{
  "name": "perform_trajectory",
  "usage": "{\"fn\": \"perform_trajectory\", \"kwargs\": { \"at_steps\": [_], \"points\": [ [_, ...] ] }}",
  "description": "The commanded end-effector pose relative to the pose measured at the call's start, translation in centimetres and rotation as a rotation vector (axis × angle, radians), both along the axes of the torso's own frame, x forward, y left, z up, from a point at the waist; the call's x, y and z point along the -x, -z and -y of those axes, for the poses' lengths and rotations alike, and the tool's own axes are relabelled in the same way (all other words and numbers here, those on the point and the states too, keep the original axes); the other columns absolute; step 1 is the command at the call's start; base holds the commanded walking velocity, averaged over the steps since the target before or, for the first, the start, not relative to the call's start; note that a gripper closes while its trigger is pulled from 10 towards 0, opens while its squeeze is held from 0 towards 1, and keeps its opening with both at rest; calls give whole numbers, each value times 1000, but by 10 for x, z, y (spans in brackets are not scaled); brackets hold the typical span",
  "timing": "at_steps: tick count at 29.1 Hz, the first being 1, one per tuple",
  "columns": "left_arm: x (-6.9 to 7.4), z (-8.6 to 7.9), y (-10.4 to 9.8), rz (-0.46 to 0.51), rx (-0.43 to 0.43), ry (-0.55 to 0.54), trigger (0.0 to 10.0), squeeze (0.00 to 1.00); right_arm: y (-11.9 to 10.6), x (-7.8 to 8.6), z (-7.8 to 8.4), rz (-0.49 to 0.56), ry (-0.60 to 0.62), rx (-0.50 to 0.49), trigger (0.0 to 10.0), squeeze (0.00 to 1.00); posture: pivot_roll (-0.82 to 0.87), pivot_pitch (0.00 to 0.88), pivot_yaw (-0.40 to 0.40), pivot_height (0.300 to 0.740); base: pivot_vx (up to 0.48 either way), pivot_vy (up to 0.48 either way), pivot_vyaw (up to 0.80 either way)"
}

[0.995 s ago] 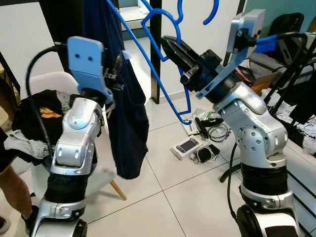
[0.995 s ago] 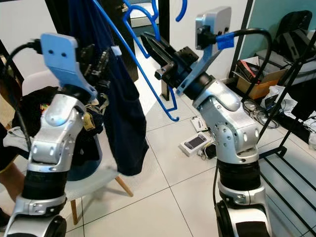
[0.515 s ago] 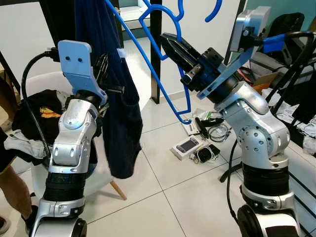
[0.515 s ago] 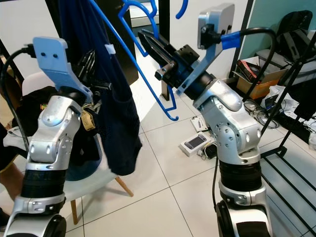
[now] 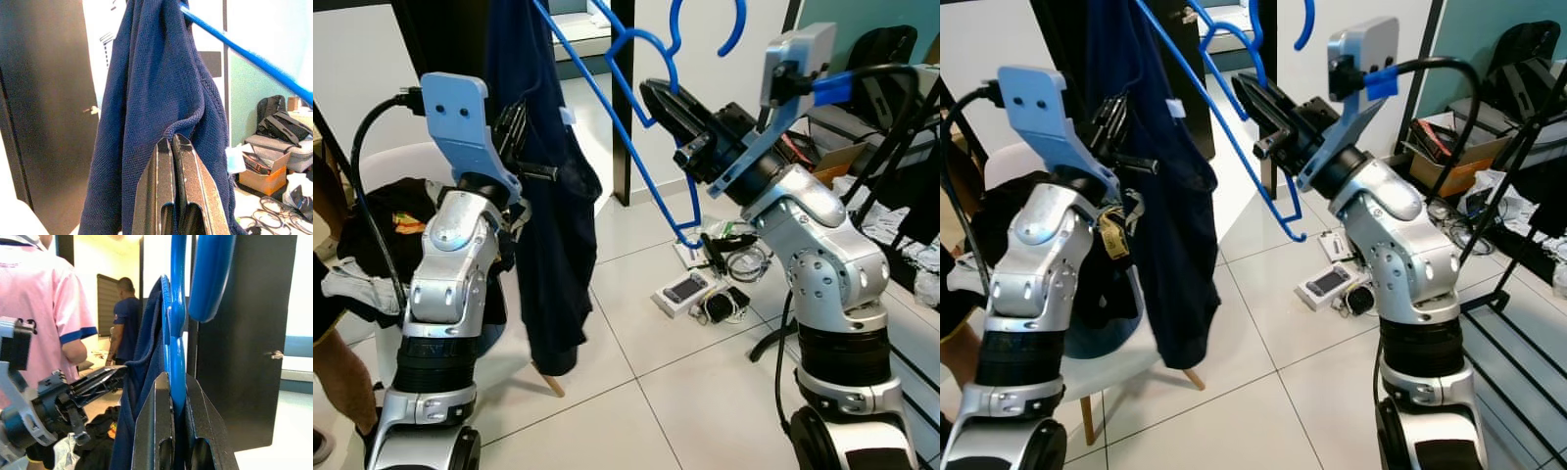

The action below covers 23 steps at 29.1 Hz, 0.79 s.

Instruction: Hang hanger

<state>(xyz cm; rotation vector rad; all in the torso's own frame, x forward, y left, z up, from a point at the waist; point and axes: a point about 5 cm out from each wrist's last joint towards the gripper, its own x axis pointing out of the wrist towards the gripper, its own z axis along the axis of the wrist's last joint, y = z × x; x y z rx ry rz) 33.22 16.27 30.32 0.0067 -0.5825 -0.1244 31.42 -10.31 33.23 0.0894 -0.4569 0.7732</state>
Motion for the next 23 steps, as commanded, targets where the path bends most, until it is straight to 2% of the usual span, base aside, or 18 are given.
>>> {"fn": "perform_trajectory", "kwargs": {
  "at_steps": [1, 9, 11, 15, 20, 22, 23],
  "points": [
    [3, -5, -10, 40, 0, 3, 0, 0, 6, -5, 0, -35, 33, 27, 10000, 0, 1, 7, 35, 740, 0, 0, 0],
    [4, -4, -13, 51, -8, 18, 0, 0, 16, -10, 1, -80, 71, 82, 10000, 0, 1, 9, 36, 740, 0, 0, 0],
    [4, -4, -15, 58, -13, 26, 0, 0, 27, -13, 1, -131, 97, 134, 10000, 0, 1, 9, 37, 740, 0, 0, 0],
    [4, -4, -16, 60, -20, 31, 0, 0, 38, -14, -1, -182, 104, 168, 10000, 0, 2, 9, 38, 740, 0, 0, 0],
    [4, -5, -16, 60, -28, 31, 0, 0, 56, -11, -4, -265, 69, 245, 10000, 0, -1, 12, 38, 740, 0, 0, 0],
    [4, -6, -16, 60, -33, 27, 0, 0, 66, -13, 3, -329, 95, 270, 10000, 0, -2, 13, 35, 740, 0, 0, 0],
    [4, -6, -16, 60, -33, 27, 0, 0, 66, -13, 3, -329, 95, 270, 10000, 0, -2, 13, 35, 740, 0, 0, 0]
  ]
}}
